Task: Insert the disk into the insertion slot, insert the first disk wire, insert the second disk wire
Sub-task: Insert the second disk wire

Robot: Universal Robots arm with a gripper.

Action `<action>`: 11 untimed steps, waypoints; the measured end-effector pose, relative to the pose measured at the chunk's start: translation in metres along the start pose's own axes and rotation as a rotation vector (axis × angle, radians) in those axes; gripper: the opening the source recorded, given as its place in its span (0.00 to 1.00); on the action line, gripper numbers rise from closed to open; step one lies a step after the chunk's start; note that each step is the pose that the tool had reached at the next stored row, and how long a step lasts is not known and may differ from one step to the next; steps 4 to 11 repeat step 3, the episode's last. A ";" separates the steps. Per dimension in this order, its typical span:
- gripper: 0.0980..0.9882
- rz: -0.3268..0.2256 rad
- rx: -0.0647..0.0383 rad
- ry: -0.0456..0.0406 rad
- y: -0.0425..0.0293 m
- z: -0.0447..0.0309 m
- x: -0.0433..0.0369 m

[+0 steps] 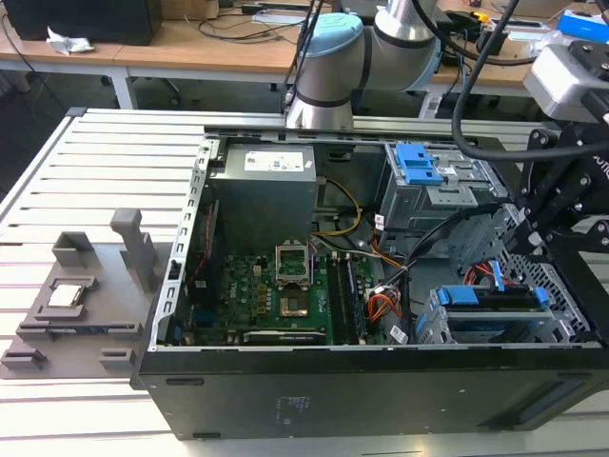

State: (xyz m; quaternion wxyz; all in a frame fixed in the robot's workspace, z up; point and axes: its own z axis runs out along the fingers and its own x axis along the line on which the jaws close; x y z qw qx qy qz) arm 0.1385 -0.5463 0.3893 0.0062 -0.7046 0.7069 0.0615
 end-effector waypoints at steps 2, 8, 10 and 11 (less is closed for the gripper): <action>0.01 0.000 0.000 0.0000 0.0000 0.0000 0.0000; 0.01 0.000 0.000 0.0000 0.0000 -0.0001 0.0000; 0.01 0.000 0.000 0.0000 0.0000 -0.0001 0.0000; 0.01 0.000 0.000 0.0000 0.0000 -0.0001 0.0000</action>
